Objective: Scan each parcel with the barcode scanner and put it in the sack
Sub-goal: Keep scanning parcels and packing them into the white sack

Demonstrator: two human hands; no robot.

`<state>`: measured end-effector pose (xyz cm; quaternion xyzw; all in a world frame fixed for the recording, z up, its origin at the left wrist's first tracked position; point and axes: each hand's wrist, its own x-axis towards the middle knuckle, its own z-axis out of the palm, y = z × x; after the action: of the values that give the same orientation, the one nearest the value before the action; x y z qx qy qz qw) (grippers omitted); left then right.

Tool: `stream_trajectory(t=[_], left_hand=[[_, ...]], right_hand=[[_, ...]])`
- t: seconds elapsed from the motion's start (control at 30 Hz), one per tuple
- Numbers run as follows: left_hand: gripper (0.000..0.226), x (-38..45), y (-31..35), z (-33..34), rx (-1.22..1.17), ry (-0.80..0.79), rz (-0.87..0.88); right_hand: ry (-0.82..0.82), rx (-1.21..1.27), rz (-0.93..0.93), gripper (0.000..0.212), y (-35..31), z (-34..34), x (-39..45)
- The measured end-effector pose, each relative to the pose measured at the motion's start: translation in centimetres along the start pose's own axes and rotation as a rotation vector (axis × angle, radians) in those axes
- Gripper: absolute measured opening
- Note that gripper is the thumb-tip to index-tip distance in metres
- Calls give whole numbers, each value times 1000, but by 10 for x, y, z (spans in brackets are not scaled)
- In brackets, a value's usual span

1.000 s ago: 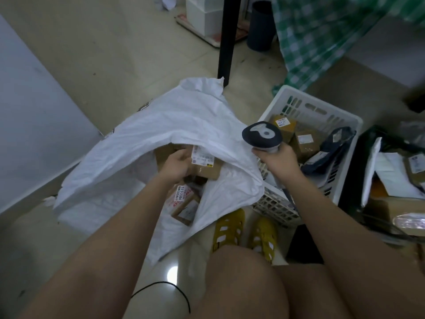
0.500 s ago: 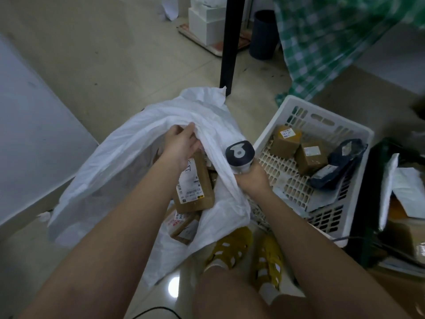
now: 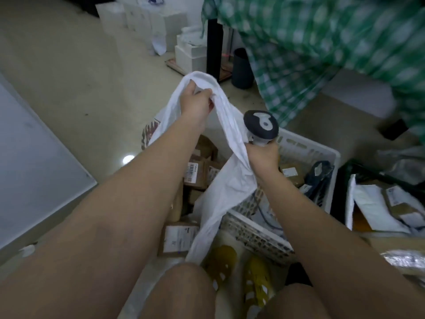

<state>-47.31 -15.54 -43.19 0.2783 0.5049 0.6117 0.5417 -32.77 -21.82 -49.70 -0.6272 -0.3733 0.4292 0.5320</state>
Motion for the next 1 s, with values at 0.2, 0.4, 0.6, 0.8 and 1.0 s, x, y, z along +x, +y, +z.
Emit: stream_trajectory(t=[0.2,0.4,0.6,0.8,1.0], left_hand=[[40,-32,32,-21,182,81,-35],[22,-63,-6,-57,703,34,-177],[39,-98,-18,-44,1233,-143,55],[41,-133,-43,26,1211,-345,204],[38,-123,-127,82,1258,-563,195]], right_hand=[[98,-106,43,37,-36,-20,-1],[-34,-186,160,20,-6,-60,-38],[-58,-177,166,5,13,-116,-56],[90,-167,212,19,32,-174,-59],[117,-284,209,15,64,-210,-44]])
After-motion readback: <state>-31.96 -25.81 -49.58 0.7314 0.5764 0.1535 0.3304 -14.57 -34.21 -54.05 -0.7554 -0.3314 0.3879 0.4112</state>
